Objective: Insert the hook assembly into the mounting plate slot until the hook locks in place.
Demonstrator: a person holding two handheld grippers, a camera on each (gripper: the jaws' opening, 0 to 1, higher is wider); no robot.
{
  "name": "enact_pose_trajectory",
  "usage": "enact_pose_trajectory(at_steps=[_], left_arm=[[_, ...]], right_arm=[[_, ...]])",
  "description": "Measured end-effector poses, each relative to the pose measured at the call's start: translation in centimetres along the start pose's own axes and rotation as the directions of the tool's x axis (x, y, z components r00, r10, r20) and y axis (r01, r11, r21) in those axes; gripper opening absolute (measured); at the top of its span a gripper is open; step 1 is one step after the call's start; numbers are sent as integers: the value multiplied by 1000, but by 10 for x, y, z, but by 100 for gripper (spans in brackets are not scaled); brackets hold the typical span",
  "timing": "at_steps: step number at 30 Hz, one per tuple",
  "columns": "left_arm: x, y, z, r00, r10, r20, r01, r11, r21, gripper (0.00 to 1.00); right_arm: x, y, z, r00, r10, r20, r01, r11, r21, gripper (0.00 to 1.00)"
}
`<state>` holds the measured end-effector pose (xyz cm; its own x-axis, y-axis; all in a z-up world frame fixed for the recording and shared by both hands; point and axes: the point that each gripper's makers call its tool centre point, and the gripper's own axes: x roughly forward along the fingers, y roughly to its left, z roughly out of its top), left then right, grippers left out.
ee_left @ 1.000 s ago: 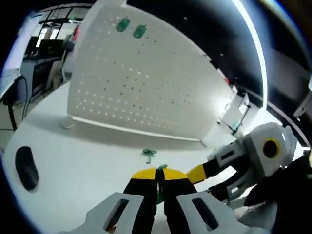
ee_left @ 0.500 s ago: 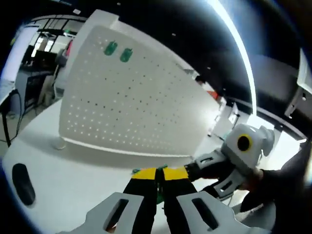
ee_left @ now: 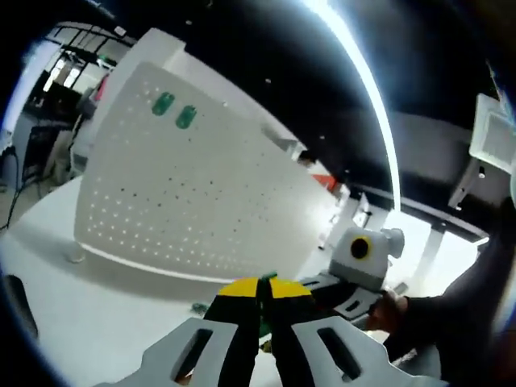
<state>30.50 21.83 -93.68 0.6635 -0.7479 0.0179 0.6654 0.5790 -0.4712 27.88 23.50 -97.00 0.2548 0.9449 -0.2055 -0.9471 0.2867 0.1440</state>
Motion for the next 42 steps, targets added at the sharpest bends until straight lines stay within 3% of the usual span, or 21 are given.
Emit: enact_pose_trajectory(at_steps=[7, 15, 23, 30, 42], left_arm=[[-1, -8, 10, 997, -50, 56, 52, 998, -21, 2], [-7, -2, 23, 989, -55, 140, 72, 990, -121, 2], [-9, 1, 31, 980, -48, 192, 77, 986, -149, 2], [-8, -1, 31, 979, -57, 197, 89, 983, -160, 2], [-9, -8, 35, 970, -88, 225, 130, 976, -175, 2]], right_arm=[[-6, 3, 19, 994, 35, 106, -45, 995, 92, 18], [-6, 3, 25, 989, 32, 142, -44, 996, 80, 14], [-10, 2, 34, 979, 41, 201, -74, 984, 159, 14], [-9, 1, 40, 967, 42, 250, -99, 971, 217, 16], [-17, 2, 49, 958, 61, 280, -117, 975, 188, 15]])
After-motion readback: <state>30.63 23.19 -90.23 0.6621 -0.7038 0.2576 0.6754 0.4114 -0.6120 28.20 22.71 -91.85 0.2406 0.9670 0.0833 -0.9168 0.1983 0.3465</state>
